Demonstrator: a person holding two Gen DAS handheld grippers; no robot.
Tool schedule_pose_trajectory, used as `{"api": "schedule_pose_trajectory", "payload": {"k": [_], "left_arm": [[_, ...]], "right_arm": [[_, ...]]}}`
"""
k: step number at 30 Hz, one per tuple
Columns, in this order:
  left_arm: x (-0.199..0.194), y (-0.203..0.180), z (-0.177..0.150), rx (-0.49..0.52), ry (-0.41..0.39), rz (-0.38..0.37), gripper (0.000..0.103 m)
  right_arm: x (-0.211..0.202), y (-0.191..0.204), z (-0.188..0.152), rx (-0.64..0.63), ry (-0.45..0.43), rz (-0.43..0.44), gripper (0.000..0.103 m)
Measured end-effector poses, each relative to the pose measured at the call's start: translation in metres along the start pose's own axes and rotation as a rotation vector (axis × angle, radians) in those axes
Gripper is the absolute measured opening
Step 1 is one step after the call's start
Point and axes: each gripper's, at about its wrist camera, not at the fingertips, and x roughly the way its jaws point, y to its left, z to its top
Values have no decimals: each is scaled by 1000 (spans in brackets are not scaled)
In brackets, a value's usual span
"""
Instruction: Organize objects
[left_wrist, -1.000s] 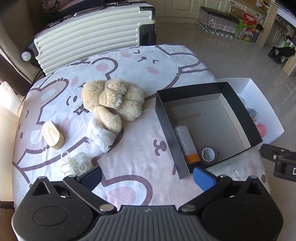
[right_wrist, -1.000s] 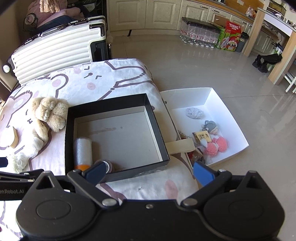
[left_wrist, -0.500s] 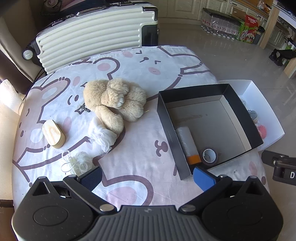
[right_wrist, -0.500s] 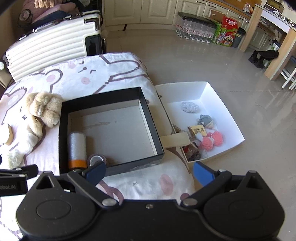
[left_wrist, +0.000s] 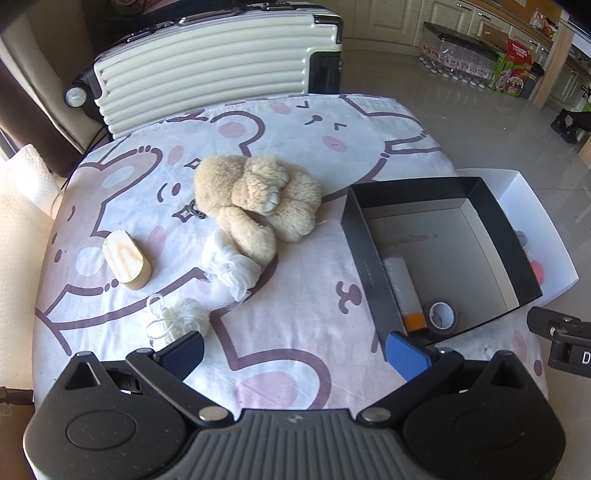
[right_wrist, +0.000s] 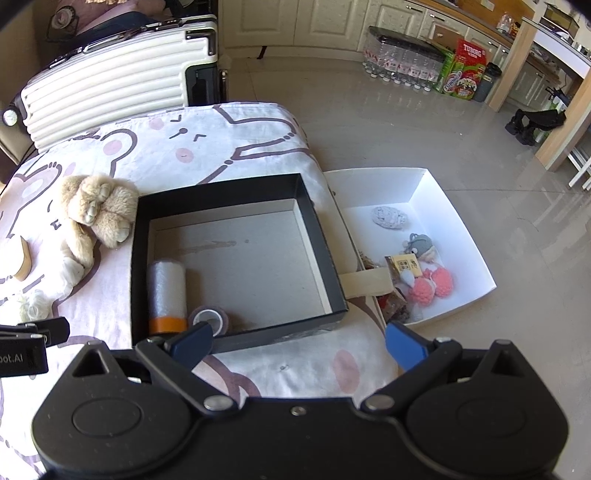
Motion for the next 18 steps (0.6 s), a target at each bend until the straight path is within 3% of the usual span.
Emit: {"api": "schedule_pose_trajectory", "payload": {"k": [18], "left_arm": [[-10, 79, -11, -103, -14, 103, 103]], "right_arm": [[0, 76, 9, -124, -17, 87, 101]]}}
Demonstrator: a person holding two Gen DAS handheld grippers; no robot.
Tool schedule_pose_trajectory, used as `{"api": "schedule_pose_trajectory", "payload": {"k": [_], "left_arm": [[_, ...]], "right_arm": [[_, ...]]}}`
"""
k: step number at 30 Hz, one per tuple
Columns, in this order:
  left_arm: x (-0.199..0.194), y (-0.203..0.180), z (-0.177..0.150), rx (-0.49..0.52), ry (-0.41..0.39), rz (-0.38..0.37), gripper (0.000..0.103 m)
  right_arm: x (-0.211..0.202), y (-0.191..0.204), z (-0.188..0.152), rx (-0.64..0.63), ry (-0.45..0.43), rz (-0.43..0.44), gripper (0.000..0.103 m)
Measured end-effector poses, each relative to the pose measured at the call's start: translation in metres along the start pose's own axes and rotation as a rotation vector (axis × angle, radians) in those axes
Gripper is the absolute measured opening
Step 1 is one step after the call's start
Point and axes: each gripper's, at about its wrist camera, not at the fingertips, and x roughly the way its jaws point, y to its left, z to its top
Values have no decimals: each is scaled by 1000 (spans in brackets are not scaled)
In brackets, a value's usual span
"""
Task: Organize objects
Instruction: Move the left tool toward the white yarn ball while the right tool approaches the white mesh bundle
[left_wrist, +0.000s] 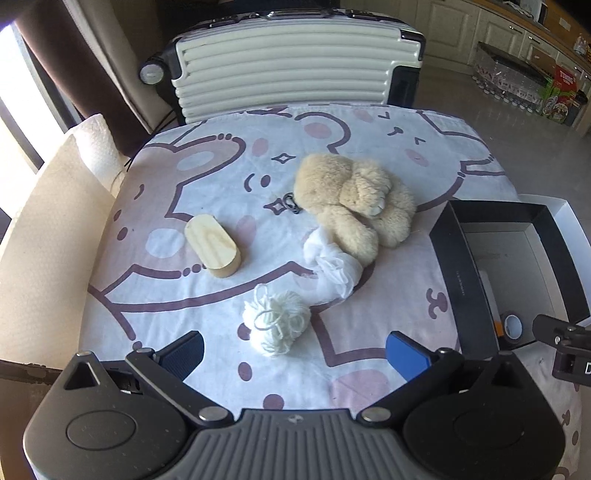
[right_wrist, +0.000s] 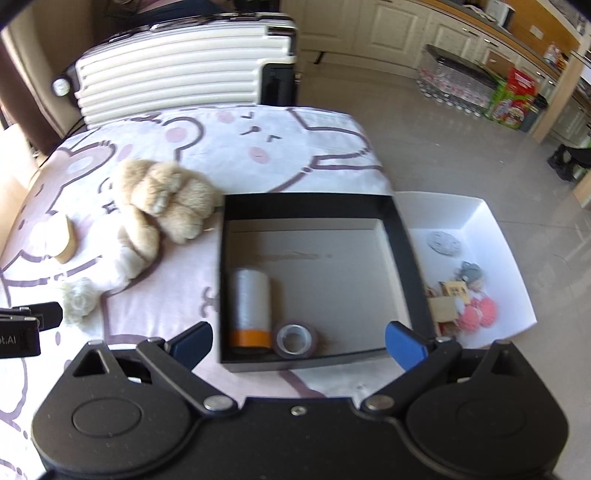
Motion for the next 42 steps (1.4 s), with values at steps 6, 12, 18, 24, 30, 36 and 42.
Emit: {"api": "schedule_pose_trajectory", "payload": {"k": [6, 12, 18, 24, 30, 36, 42], "left_arm": [[-1, 30, -5, -41, 4, 34, 103], [-2, 57, -9, -80, 8, 64, 103], [-2, 77, -12, -109, 13, 81, 103], [0, 87, -13, -121, 6, 88, 103], [0, 91, -12, -138, -13, 87, 103], [2, 91, -10, -144, -18, 70, 103], [6, 83, -7, -125, -22, 55, 103]], "right_arm": [[0, 30, 4, -42, -8, 29, 101], [0, 53, 7, -66, -12, 60, 101], [3, 73, 8, -82, -11, 84, 101], [2, 80, 10, -73, -23, 94, 101], [4, 82, 13, -55, -31, 93, 101], [4, 93, 22, -69, -31, 83, 101], [2, 100, 42, -55, -27, 92, 101]]}}
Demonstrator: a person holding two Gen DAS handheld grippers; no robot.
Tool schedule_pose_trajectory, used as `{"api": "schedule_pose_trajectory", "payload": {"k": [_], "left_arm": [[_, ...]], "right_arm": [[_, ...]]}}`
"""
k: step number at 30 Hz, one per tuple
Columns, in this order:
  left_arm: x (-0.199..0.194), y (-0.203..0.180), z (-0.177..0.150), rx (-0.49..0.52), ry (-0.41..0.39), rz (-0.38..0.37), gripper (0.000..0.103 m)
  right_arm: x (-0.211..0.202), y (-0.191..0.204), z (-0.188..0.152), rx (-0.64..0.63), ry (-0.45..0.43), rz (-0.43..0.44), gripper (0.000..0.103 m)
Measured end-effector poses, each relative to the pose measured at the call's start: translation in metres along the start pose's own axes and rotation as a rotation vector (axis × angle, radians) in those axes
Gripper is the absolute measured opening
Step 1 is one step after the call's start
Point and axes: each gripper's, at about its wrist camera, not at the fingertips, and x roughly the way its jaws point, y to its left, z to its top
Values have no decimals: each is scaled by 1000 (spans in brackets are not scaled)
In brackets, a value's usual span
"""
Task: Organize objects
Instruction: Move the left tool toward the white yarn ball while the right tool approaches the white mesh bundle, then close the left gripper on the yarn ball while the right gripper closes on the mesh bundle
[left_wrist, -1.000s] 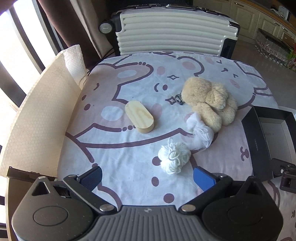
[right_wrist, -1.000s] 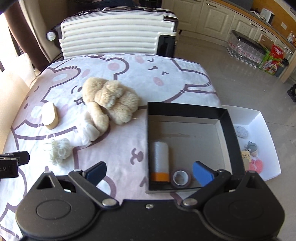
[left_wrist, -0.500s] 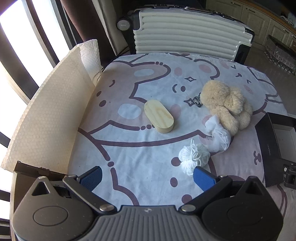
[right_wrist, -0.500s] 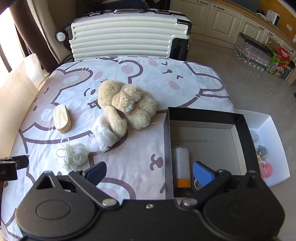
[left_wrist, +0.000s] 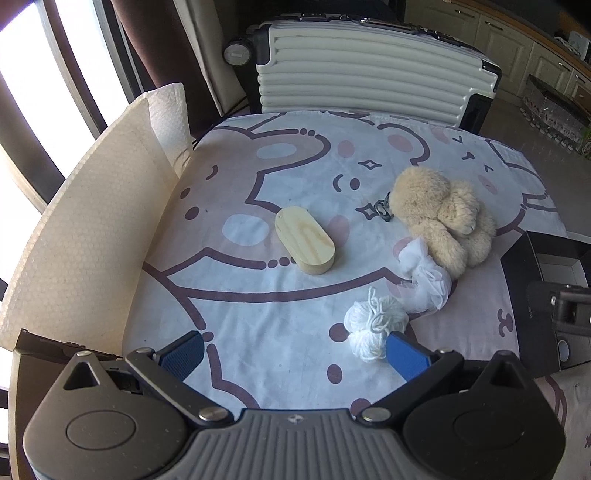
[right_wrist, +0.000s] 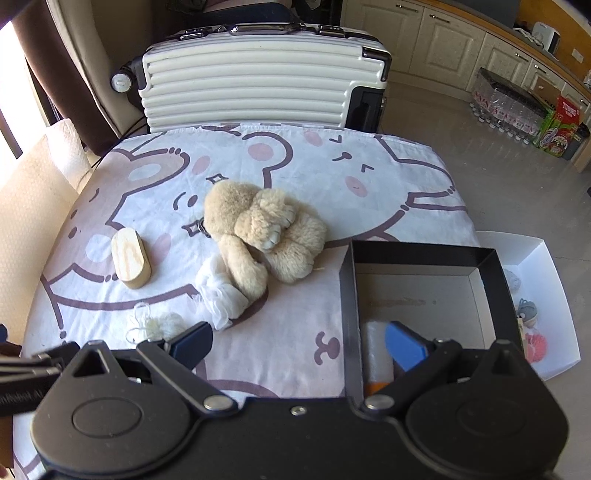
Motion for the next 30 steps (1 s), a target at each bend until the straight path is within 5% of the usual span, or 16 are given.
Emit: {"api": "schedule_pose_trajectory", "payload": {"k": [15, 30], "left_arm": [[32, -31, 12, 64, 33, -72, 88], [90, -32, 21, 26, 156, -161, 75]], "right_arm": [[12, 28, 62, 6, -55, 67, 99], [96, 4, 53, 160, 104, 351, 49]]}}
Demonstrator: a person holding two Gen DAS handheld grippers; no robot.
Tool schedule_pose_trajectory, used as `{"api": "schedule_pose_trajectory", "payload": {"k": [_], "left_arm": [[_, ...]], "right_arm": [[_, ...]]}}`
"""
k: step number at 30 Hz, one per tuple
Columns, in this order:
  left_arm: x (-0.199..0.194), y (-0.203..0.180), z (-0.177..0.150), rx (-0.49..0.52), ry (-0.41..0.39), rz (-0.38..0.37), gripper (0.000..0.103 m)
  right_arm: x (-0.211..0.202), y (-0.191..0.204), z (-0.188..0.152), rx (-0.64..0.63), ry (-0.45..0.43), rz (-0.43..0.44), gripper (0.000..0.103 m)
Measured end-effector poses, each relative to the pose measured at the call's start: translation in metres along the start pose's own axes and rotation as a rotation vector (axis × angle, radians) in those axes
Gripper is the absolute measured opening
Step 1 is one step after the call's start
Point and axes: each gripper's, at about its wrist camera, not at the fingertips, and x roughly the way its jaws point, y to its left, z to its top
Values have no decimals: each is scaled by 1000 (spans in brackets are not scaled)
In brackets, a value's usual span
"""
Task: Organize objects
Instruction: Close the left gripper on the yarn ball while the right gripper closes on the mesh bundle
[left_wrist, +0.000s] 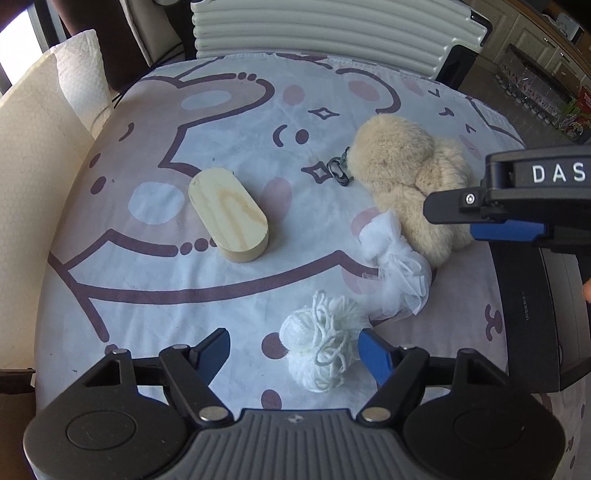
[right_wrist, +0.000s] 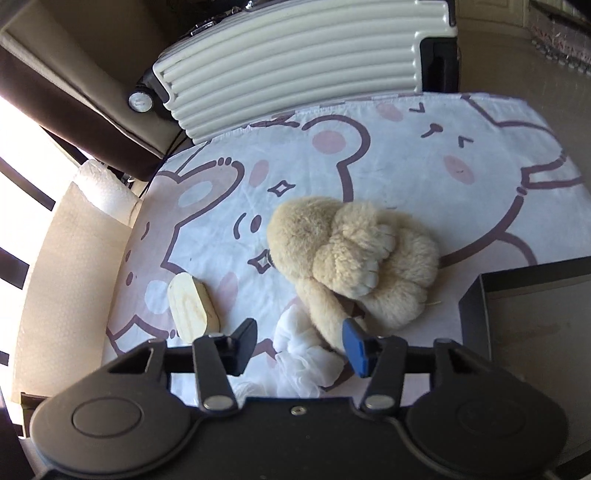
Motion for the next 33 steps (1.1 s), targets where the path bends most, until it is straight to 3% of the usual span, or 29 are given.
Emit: {"api": "schedule_pose_trajectory", "payload": {"k": [3, 9, 19, 33], "left_arm": [[8, -3, 3, 13, 14, -8, 72], [22, -11, 6, 42, 43, -24, 68], [40, -22, 7, 87, 106, -74, 54], [38, -19, -4, 150, 162, -99, 48]], "right_arm": [[13, -6, -1, -4, 30, 17, 42], [34, -9, -1, -38, 88, 70, 40], [59, 2, -5, -188, 142, 3, 40], [74, 19, -14, -327, 199, -60, 33]]}}
